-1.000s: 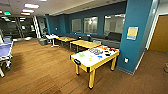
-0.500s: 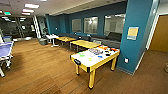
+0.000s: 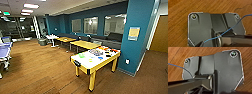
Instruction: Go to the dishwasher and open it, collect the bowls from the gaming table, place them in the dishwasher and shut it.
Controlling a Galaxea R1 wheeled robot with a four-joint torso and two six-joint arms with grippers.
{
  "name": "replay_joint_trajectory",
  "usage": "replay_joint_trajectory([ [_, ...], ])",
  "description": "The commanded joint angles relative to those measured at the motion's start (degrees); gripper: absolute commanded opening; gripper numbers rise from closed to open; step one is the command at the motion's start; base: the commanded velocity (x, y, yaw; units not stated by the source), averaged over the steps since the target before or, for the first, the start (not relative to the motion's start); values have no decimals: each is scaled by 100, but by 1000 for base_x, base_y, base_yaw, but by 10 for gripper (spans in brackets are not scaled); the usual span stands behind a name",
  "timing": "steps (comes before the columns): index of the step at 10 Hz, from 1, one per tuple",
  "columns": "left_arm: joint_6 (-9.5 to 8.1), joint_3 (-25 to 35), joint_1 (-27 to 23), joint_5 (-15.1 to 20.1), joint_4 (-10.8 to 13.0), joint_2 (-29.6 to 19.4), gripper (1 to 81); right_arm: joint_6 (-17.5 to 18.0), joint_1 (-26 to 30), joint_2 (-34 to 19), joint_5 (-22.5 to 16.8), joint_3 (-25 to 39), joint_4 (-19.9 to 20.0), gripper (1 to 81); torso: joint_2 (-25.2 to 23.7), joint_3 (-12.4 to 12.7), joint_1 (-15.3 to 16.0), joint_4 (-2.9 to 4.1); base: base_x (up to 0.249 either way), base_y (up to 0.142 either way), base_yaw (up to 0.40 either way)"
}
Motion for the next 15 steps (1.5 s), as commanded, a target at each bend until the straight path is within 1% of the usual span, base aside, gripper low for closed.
replay_joint_trajectory([
  [1,-27,23,-164,294,-14,-36,811,-11,196,6,-350,22,-48,811,0,0,0,0,143,0,0],
  [10,-27,23,-164,294,-23,-45,811,-11,205,15,-350,22,-48,811,0,0,0,0,143,0,0],
  [15,-27,23,-146,294,-32,-54,811,-20,196,24,-350,22,-49,811,0,0,2,0,136,70,0],
])
